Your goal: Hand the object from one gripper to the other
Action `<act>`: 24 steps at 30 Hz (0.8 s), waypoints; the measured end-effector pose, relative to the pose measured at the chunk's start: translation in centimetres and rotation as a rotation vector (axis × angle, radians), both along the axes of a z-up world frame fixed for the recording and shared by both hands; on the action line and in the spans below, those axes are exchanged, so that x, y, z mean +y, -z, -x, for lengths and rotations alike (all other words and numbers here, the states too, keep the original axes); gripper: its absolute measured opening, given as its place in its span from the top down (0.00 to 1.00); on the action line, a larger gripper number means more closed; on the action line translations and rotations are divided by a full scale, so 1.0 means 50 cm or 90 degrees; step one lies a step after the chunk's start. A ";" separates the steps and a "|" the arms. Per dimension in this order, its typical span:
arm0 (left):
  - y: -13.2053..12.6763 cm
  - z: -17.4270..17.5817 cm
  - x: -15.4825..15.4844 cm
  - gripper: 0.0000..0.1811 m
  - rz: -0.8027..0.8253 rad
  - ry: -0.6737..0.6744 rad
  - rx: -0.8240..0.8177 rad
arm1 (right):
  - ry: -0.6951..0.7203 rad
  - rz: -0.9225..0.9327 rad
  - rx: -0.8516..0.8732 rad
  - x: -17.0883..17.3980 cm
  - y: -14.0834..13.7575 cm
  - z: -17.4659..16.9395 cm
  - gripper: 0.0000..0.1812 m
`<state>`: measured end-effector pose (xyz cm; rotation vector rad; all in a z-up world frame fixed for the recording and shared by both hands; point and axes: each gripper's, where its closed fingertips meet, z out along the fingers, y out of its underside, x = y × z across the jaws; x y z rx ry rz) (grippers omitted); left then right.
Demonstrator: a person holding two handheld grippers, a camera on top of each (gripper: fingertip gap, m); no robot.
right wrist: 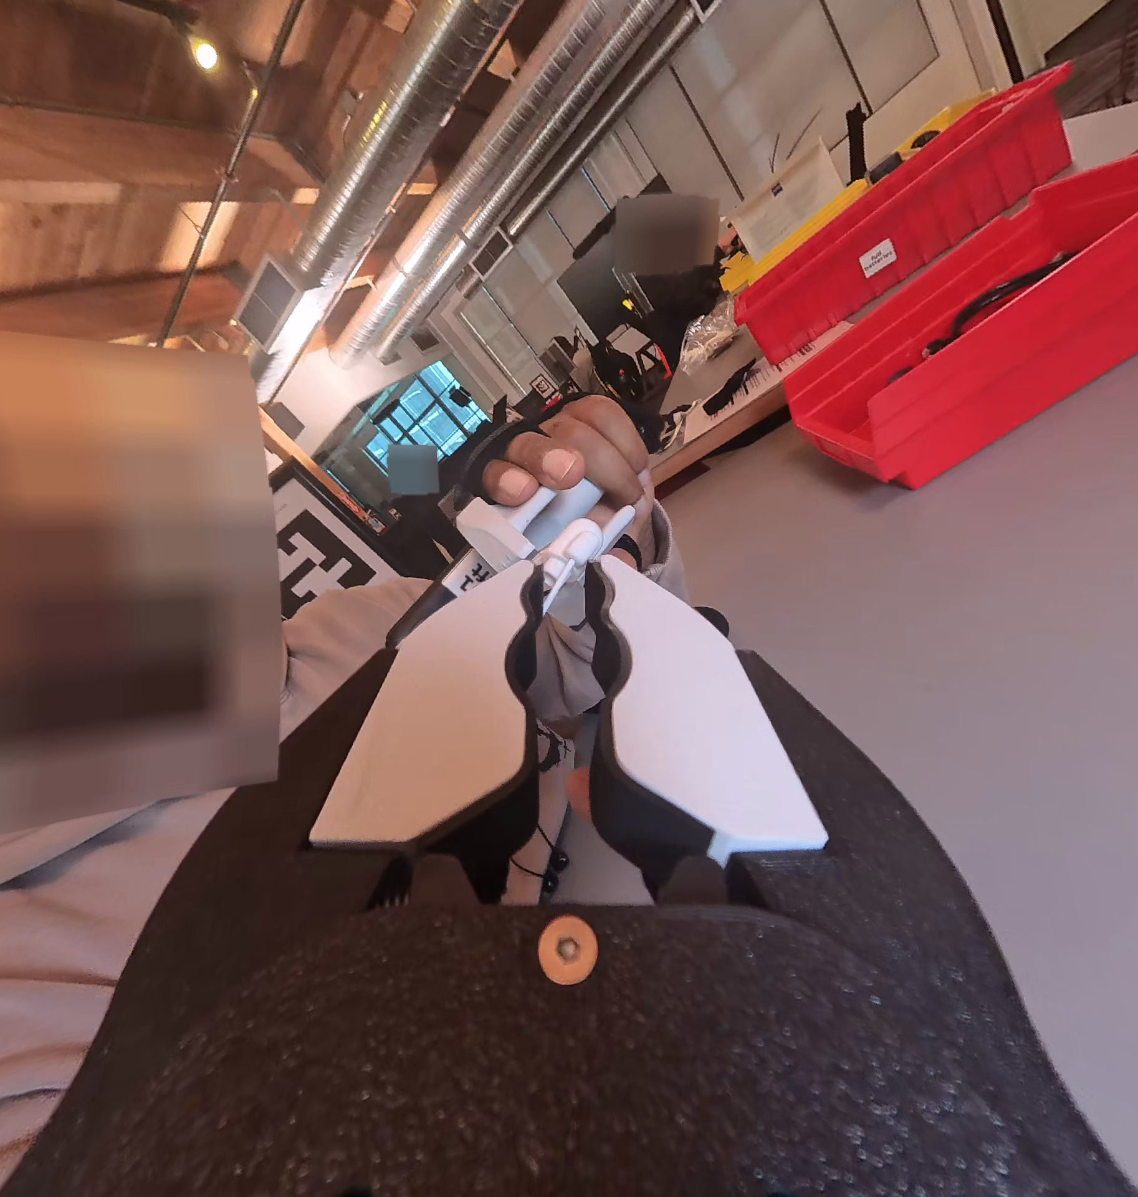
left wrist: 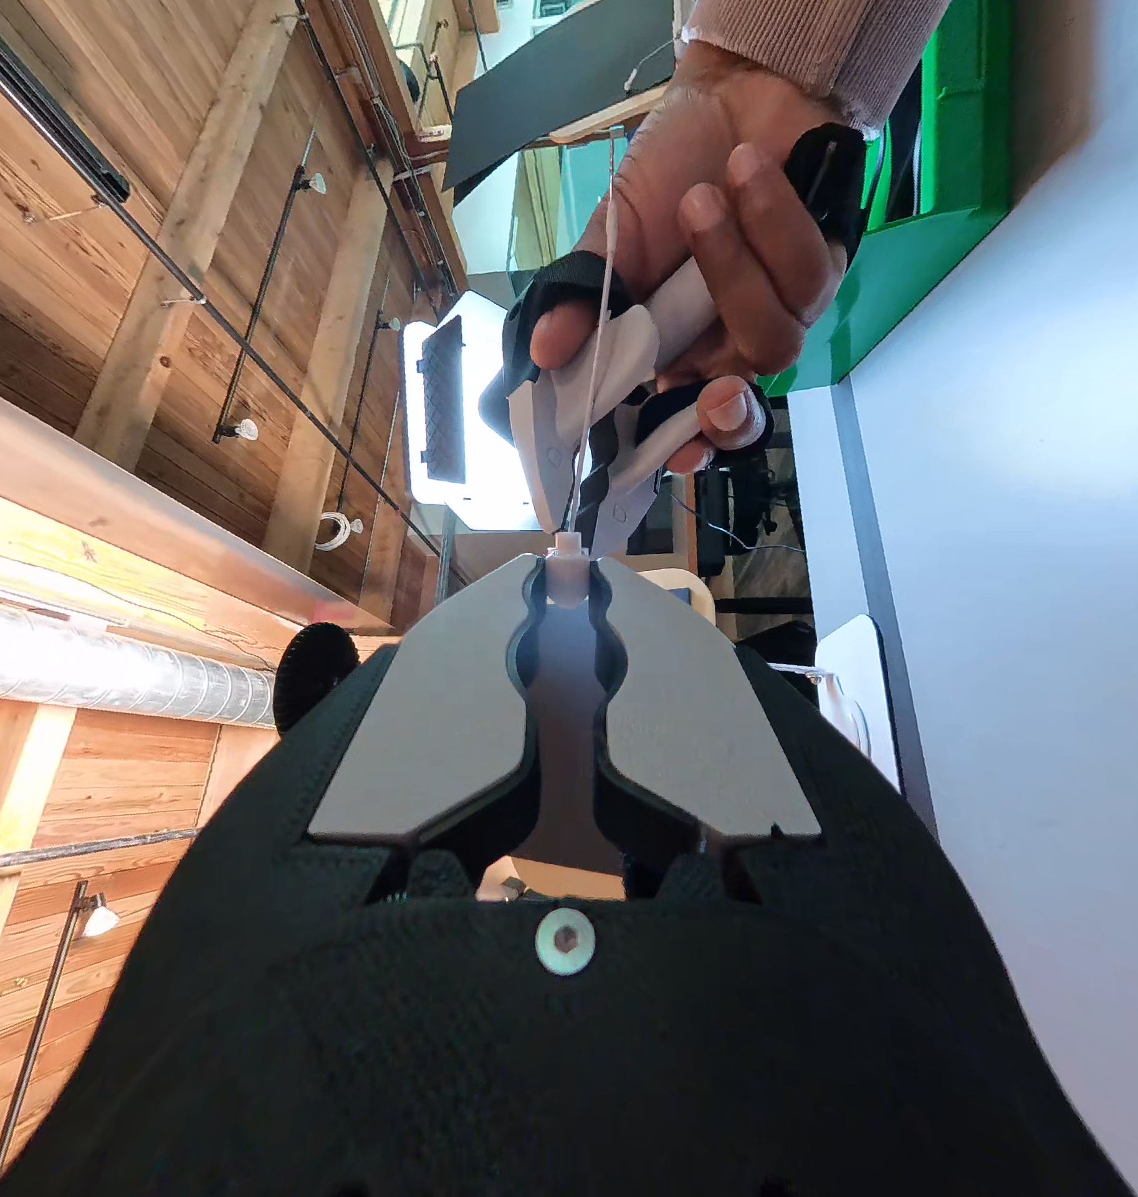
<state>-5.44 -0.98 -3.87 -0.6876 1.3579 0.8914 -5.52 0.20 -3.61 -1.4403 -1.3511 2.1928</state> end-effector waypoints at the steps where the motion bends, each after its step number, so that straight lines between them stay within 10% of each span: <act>1: 0.000 -0.002 -0.001 0.93 -0.003 0.004 0.000 | 0.000 -0.006 0.005 -0.001 -0.001 0.000 0.92; 13: 0.015 -0.038 -0.023 0.93 -0.010 0.052 0.022 | -0.067 -0.076 0.007 -0.043 0.016 -0.015 0.89; 24: -0.042 0.019 0.002 0.89 0.362 0.180 -0.414 | 0.183 -0.304 0.103 0.034 -0.050 -0.040 0.93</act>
